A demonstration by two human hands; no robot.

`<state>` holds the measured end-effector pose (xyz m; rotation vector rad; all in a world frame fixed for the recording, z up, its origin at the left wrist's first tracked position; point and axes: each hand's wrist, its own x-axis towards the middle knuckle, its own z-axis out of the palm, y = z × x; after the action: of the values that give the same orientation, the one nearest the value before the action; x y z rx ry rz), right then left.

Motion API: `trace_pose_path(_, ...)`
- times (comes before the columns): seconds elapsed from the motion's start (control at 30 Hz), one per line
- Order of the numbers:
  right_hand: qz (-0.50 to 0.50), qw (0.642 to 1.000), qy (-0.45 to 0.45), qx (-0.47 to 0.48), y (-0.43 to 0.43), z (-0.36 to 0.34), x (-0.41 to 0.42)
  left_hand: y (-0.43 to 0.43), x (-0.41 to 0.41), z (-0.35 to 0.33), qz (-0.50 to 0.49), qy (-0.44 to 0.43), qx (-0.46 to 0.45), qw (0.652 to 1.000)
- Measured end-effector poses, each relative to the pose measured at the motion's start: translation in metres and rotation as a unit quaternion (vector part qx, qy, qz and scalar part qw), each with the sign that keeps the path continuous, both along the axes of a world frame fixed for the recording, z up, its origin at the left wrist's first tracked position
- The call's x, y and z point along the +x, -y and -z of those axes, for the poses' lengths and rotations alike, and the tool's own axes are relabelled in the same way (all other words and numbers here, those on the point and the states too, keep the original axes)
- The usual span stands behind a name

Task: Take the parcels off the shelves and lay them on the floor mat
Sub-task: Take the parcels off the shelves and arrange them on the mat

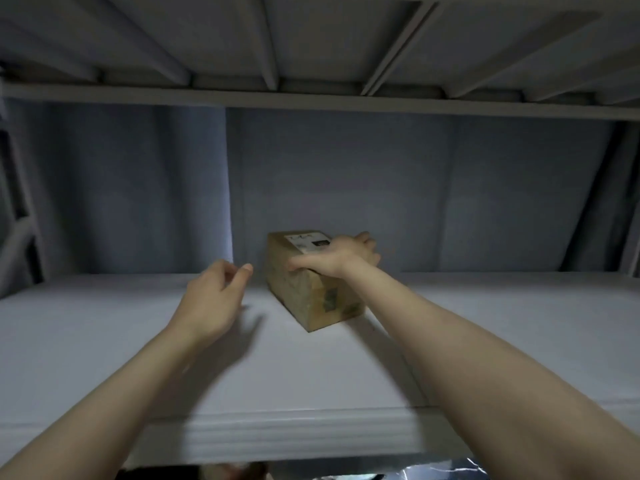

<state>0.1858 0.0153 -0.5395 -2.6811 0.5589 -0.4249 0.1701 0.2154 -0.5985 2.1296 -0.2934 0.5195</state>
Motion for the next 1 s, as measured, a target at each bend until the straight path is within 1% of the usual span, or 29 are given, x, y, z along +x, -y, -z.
trace_pose_path(0.1, -0.076, 0.995, 0.059, 0.015, -0.063, 0.010, -0.003, -0.043, -0.003, 0.005, -0.032, -0.036, -0.082, 0.995)
trace_pose_path(0.17, -0.129, 0.987, 0.092, 0.027, -0.107, 0.018, -0.010, -0.073, -0.010, 0.011, -0.060, -0.064, -0.148, 0.985)
trace_pose_path(0.23, -0.178, 0.977, 0.117, 0.033, -0.153, 0.025, -0.022, -0.102, -0.023, 0.014, -0.059, -0.103, -0.241, 0.963)
trace_pose_path(0.3, -0.218, 0.965, 0.143, 0.038, -0.197, 0.030, -0.036, -0.135, -0.040, 0.016, -0.070, -0.122, -0.301, 0.943)
trace_pose_path(0.4, -0.281, 0.943, 0.171, 0.048, -0.260, 0.035, -0.063, -0.194, -0.075, 0.023, -0.125, -0.090, -0.342, 0.927)
trace_pose_path(0.53, -0.354, 0.916, 0.184, 0.046, -0.343, 0.053, -0.113, -0.265, -0.144, 0.041, -0.203, -0.060, -0.383, 0.899)
trace_pose_path(0.67, -0.436, 0.876, 0.205, 0.025, -0.415, 0.087, -0.173, -0.320, -0.215, 0.079, -0.282, -0.044, -0.440, 0.852)
trace_pose_path(0.73, -0.478, 0.858, 0.186, 0.009, -0.444, 0.115, -0.197, -0.339, -0.248, 0.113, -0.326, -0.042, -0.447, 0.832)
trace_pose_path(0.83, -0.512, 0.852, 0.114, -0.004, -0.478, 0.172, -0.227, -0.360, -0.292, 0.168, -0.388, -0.078, -0.459, 0.796)
trace_pose_path(0.93, -0.538, 0.843, -0.016, 0.007, -0.501, 0.236, -0.251, -0.375, -0.328, 0.221, -0.446, -0.116, -0.464, 0.757)
trace_pose_path(1.0, -0.559, 0.823, -0.101, 0.005, -0.510, 0.274, -0.262, -0.381, -0.346, 0.255, -0.482, -0.140, -0.461, 0.732)
